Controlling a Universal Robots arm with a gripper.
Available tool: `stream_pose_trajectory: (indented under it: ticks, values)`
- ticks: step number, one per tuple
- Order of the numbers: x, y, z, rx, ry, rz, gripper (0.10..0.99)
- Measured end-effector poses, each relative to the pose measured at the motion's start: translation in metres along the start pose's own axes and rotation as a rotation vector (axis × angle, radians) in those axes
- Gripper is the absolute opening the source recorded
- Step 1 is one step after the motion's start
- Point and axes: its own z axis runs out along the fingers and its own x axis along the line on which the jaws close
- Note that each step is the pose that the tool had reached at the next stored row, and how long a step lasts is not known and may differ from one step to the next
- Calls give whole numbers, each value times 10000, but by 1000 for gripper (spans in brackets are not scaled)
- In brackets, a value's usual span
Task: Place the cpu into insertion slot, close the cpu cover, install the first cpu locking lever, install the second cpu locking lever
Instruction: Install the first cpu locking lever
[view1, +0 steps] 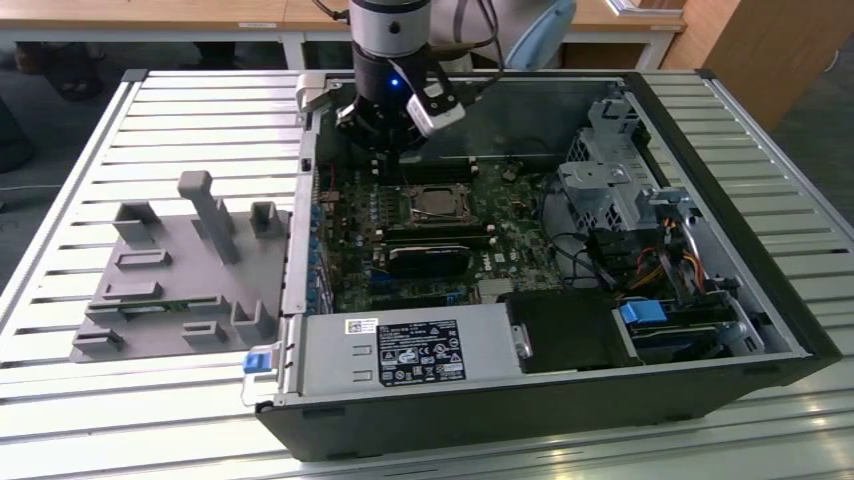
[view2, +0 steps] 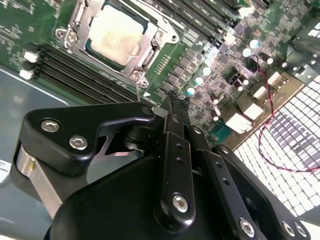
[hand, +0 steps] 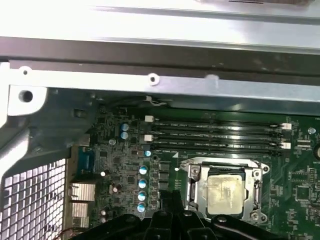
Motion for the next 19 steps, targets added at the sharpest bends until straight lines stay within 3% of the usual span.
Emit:
stream_pose_trajectory:
  ticks: [15,19]
  values:
    - [34,215,47,1,-5,132,106]
    - [26,241,53,0,-4,129,106]
